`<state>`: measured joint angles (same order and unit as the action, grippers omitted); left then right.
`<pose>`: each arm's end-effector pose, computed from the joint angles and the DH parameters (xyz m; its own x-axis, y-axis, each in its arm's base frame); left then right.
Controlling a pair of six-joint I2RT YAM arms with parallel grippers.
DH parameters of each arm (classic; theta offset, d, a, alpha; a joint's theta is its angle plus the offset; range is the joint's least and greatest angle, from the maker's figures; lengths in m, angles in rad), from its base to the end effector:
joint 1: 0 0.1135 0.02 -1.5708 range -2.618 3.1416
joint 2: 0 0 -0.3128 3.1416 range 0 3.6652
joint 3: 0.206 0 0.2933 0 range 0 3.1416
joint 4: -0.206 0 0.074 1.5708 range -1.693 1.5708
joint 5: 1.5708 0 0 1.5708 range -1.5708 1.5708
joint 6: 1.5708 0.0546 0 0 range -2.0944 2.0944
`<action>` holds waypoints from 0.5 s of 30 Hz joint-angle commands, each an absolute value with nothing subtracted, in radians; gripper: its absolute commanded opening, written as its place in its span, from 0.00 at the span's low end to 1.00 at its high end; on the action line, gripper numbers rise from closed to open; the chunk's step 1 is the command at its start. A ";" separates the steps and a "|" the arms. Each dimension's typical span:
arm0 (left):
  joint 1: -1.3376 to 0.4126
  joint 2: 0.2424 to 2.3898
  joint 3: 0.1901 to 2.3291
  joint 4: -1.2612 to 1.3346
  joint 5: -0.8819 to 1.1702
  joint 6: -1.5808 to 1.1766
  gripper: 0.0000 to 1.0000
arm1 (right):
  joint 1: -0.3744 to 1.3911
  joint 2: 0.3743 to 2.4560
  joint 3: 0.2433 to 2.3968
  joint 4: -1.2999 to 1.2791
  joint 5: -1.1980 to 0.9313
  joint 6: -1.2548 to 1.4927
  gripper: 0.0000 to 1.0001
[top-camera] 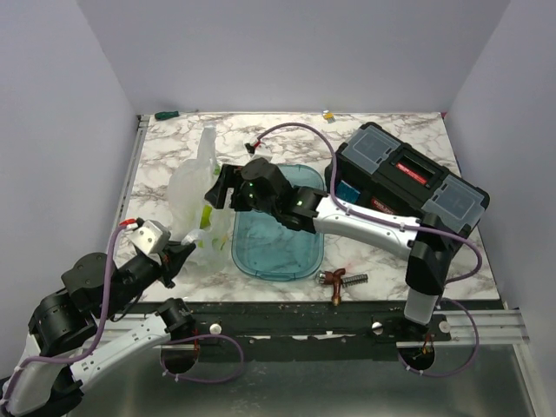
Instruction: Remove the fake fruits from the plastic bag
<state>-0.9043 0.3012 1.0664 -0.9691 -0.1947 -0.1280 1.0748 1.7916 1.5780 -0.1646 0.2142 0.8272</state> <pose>0.0155 -0.0027 0.4226 -0.2076 0.0614 -0.9763 0.6327 0.7696 -0.0861 0.2482 0.4344 0.3695 -0.6823 0.2503 -0.6869 -0.3888 0.6714 0.6309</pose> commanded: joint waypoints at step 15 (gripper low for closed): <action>-0.899 0.472 1.420 -1.146 -0.200 -0.258 0.78 | 1.136 1.834 1.503 0.037 0.205 0.756 0.01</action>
<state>-0.9043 0.3489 1.2232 -1.0653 -0.1616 -0.1745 1.1332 1.9148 1.5898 -0.0982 0.2115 0.8051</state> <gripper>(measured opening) 0.600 0.014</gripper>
